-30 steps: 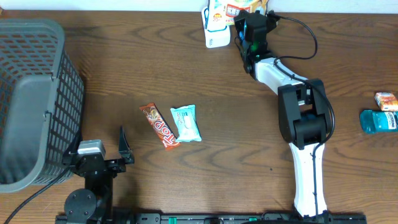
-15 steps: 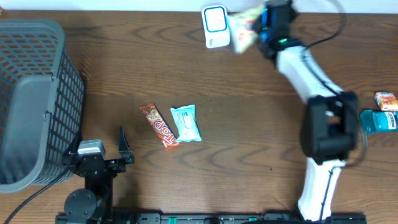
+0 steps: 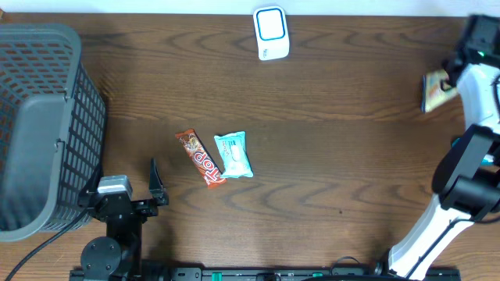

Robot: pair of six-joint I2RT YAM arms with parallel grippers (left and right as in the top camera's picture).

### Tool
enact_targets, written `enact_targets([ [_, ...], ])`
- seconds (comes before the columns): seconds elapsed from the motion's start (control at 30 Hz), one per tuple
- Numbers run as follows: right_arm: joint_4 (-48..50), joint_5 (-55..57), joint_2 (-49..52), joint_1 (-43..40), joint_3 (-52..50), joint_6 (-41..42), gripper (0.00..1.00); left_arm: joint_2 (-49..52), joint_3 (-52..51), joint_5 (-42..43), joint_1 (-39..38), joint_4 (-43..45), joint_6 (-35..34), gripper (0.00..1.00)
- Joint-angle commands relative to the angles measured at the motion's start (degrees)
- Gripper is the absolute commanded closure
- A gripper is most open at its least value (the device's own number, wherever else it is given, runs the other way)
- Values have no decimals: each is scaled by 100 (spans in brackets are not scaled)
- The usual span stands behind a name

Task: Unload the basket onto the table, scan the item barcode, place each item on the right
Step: 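Move the snack bag to the right edge and release it, then reach the right gripper to the light teal wipes pack and grasp it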

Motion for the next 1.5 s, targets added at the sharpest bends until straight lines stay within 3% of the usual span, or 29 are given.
enact_targets([
  [0.0,-83,-734,402,-310,37,-479,46,-9,4,-28,28,4,-31,2],
  [0.03,-107,-970,420,-400,37,-496,25,-9,4,-28,28,2,-31,2],
  [0.07,-125,-1226,409,-476,39,-496,11,-9,4,-28,28,4,-31,2],
  [0.1,-125,-1523,343,-551,50,-503,3,-9,4,-28,28,4,-31,2],
  [0.13,-120,-1853,264,-616,68,-555,1,-9,4,-28,28,4,-31,2],
  [0.3,-258,-3567,-658,-785,103,-627,1,-9,4,-28,28,4,-31,2],
  [0.47,-713,-4015,-1622,-411,103,-710,1,-9,4,-28,28,2,-31,2],
  [0.63,-1086,-4002,-2009,601,103,-734,1,-9,4,-28,28,2,-33,2],
  [0.83,-1558,-4004,-1683,2345,85,-741,1,-9,4,-28,28,-168,-31,2],
  [1.13,-2096,-3980,-702,4767,85,-1974,1,-9,4,-28,28,-1679,-31,2],
  [1.47,-2035,-1637,-181,6349,85,-1777,2,-9,-2,-28,28,-4083,-31,2],
])
